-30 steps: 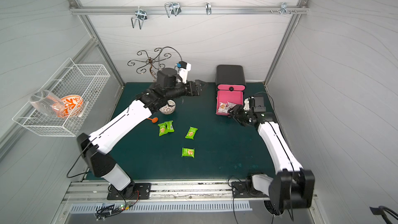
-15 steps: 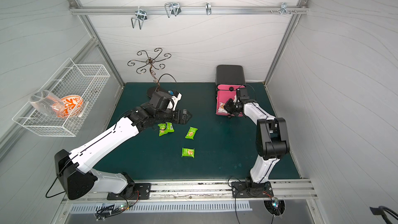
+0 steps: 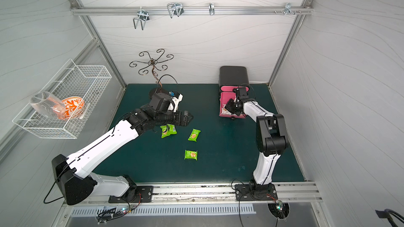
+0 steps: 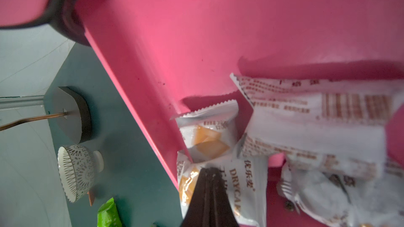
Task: Place the cookies into the drawer by color
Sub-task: Close the drawer in the storage box.
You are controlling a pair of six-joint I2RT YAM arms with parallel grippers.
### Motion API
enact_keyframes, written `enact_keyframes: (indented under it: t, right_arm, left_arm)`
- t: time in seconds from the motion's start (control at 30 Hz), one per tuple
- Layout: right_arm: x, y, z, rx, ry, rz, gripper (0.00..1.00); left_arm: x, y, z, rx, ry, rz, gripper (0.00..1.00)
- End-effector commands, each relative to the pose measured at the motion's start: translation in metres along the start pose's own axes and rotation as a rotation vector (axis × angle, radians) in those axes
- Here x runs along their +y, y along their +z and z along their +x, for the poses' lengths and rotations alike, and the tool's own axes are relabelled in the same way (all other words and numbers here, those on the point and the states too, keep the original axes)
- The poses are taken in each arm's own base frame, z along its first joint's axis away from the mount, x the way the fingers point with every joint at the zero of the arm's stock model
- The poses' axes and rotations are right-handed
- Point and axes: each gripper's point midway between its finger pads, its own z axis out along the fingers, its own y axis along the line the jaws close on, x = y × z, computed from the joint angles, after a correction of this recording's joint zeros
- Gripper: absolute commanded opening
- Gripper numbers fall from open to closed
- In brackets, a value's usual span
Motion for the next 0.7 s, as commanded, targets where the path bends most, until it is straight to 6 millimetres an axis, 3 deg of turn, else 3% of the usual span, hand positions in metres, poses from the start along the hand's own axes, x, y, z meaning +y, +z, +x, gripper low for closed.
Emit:
enact_keyframes:
  t: [0.0,0.13,0.27,0.4,0.67]
  right_arm:
    - [0.01,-0.02,-0.005,-0.022,-0.059,-0.017,0.0]
    - [0.017,-0.067,0.004,-0.069,-0.009,-0.114,0.02]
    - [-0.021,-0.087,0.032,-0.129,0.081,-0.105,0.08]
    - [-0.044,-0.073,0.05,-0.151,0.002,-0.062,0.18]
    - [-0.055,-0.03,0.046,-0.185,-0.082,-0.014,0.37]
  left_arm:
    - [-0.005,-0.009,-0.013,-0.051,0.006,0.017,0.99]
    - [-0.004,-0.009,-0.012,-0.049,0.004,0.013,0.99]
    - [-0.006,-0.008,-0.01,-0.037,-0.007,0.025,0.99]
    - [-0.007,-0.006,-0.008,-0.025,-0.013,0.038,0.99]
    - [-0.007,-0.008,-0.004,-0.014,-0.005,0.035,0.99]
